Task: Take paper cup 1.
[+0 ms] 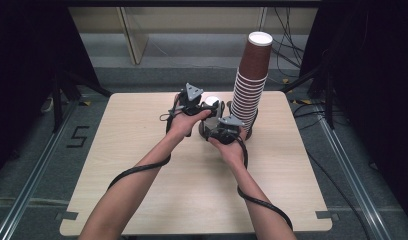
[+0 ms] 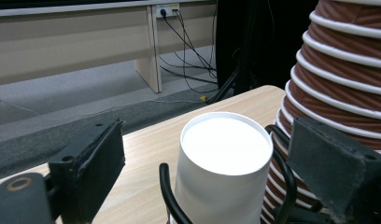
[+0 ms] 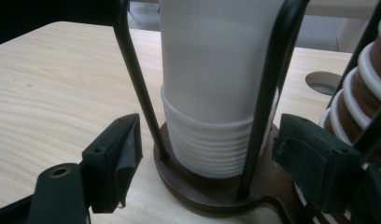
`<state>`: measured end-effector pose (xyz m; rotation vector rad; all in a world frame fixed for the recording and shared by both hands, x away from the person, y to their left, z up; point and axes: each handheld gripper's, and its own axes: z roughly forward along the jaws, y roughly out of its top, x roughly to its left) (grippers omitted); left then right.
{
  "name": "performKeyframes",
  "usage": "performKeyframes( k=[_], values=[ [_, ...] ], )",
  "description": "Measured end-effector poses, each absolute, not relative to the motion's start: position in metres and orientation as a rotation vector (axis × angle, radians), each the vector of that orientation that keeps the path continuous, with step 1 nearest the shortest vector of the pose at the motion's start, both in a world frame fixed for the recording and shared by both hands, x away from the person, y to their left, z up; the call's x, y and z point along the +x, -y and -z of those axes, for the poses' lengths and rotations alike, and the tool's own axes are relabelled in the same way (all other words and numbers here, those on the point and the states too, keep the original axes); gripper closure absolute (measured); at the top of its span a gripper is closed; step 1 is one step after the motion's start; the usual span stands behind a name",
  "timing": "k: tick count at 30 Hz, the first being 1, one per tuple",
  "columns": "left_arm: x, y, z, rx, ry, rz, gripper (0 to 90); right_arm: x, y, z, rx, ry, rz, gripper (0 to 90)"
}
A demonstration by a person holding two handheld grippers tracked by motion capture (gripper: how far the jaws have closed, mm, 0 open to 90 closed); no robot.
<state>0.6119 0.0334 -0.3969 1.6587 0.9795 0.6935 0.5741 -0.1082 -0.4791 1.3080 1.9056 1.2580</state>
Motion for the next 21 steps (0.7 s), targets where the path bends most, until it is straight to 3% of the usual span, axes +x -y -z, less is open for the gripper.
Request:
performKeyframes(
  k=[21],
  values=[
    [0.6181,-0.0276,0.407,1.667,-0.976,-0.677,12.0,0.5844,0.0996,0.4865,1.317,-1.868,-1.199,24.0]
  ],
)
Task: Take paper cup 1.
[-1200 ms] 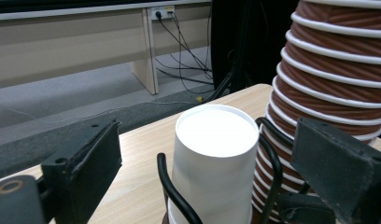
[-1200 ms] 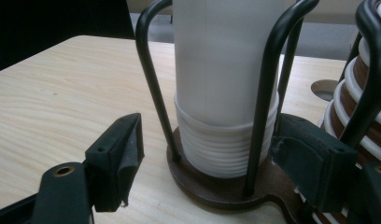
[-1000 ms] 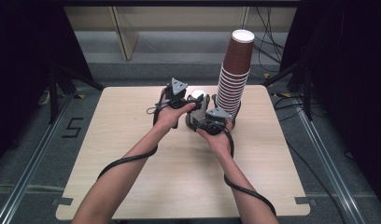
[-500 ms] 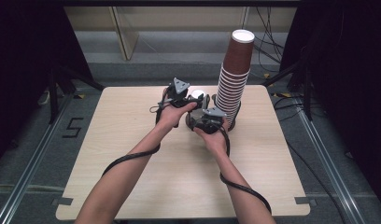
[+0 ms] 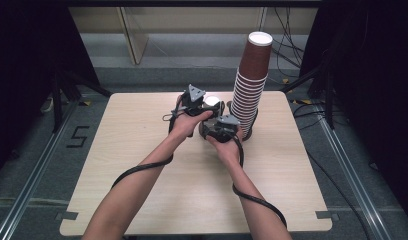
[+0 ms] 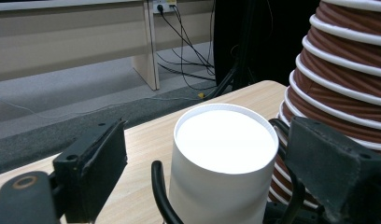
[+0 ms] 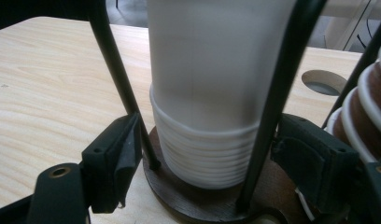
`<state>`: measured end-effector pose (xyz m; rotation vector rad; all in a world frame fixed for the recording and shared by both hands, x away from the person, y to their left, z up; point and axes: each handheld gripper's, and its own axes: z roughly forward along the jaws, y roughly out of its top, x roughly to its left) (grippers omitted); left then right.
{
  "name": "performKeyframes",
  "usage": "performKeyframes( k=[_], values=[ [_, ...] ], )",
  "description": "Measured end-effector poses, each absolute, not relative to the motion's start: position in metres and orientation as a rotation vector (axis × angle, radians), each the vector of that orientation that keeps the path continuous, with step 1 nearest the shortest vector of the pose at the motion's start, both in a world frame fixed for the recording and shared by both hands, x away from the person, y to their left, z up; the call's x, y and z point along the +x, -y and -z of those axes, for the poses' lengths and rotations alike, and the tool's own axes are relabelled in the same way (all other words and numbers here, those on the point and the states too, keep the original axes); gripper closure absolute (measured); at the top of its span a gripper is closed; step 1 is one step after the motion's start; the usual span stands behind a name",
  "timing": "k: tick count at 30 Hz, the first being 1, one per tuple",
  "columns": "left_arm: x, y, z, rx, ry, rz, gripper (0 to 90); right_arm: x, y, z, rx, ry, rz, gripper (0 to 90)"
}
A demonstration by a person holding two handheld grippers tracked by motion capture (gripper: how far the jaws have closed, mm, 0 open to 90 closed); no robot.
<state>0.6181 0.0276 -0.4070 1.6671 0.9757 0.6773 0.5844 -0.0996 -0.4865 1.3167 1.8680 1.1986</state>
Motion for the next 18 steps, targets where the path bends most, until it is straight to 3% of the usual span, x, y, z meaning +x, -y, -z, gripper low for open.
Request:
performKeyframes(
  k=[18],
  values=[
    [0.627,-0.019,0.41,1.684,-0.95,-0.667,14.3,0.588,0.095,0.498,1.289,-1.83,-1.115,25.9]
  ],
)
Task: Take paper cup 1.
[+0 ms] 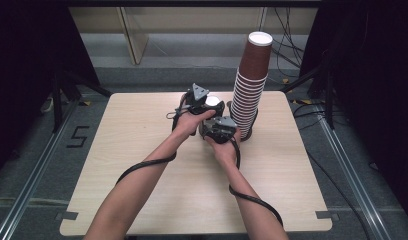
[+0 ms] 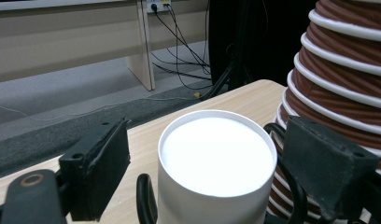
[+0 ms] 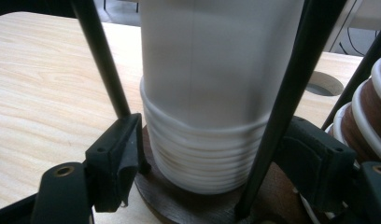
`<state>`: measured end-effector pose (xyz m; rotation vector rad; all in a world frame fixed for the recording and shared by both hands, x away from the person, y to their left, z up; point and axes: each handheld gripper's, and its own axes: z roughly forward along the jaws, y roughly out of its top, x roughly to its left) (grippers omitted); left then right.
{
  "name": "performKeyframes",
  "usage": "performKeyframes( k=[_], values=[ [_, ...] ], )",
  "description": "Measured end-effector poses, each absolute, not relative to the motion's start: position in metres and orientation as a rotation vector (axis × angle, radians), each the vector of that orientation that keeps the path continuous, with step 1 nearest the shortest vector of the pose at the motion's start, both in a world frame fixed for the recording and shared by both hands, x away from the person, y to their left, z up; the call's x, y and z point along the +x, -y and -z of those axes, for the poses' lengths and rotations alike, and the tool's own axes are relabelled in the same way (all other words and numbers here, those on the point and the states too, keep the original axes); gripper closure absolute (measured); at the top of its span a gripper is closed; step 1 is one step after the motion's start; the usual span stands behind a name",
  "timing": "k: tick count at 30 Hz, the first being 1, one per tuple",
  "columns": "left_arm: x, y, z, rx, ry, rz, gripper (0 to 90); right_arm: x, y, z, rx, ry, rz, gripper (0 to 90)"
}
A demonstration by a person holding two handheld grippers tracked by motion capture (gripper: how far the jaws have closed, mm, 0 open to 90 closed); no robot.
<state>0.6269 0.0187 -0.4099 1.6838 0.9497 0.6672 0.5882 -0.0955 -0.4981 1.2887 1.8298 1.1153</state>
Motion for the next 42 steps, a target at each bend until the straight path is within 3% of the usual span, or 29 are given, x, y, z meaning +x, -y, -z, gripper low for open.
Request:
performKeyframes(
  k=[22,42],
  values=[
    [0.63,-0.015,0.418,1.696,-0.927,-0.678,18.1,0.589,0.092,0.503,1.282,-1.799,-1.111,26.5],
    [0.632,-0.011,0.421,1.706,-0.93,-0.674,33.6,0.588,0.091,0.502,1.276,-1.792,-1.124,27.7]
  ],
)
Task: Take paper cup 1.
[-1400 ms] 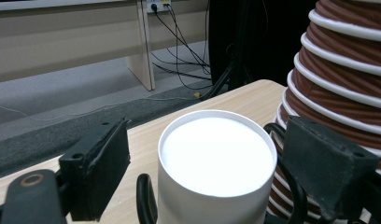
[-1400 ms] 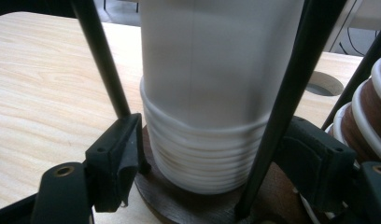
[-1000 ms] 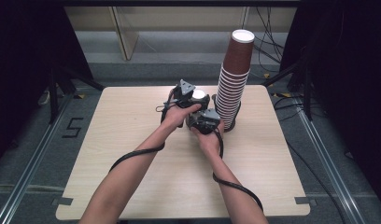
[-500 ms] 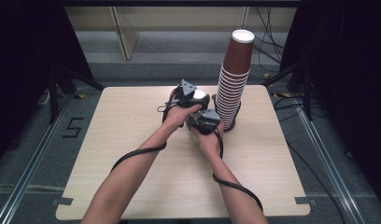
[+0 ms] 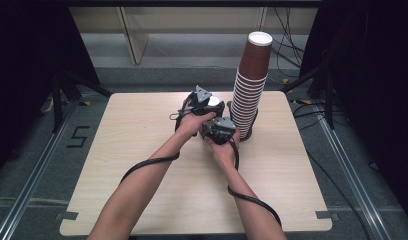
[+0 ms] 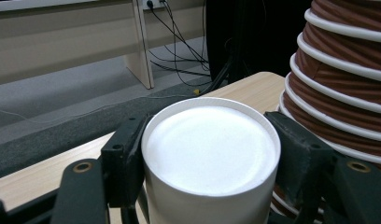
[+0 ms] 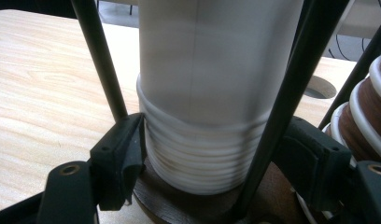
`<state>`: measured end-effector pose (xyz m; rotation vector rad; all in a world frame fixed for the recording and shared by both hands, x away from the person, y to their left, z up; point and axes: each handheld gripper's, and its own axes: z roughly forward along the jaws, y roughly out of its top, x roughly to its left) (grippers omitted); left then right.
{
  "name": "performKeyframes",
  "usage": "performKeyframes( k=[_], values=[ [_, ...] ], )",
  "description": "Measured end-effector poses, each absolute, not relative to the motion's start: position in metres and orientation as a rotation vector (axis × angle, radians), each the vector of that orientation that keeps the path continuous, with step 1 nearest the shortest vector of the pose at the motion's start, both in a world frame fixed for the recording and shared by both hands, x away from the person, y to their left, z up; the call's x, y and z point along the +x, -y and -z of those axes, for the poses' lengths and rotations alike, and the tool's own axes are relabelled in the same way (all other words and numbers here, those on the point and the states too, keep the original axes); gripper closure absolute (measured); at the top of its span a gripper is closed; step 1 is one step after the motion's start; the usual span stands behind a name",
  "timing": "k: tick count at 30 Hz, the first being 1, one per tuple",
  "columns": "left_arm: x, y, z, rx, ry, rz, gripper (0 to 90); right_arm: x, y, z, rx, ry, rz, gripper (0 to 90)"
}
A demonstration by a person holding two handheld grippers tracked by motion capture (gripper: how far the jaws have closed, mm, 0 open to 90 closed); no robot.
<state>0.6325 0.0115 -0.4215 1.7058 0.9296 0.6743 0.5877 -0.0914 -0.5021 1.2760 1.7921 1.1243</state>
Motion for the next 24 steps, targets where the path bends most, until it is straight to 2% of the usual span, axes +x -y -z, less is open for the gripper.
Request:
performKeyframes(
  k=[24],
  values=[
    [0.627,-0.014,0.397,1.681,-0.887,-0.698,34.3,0.587,0.091,0.501,1.276,-1.784,-1.123,28.5]
  ],
)
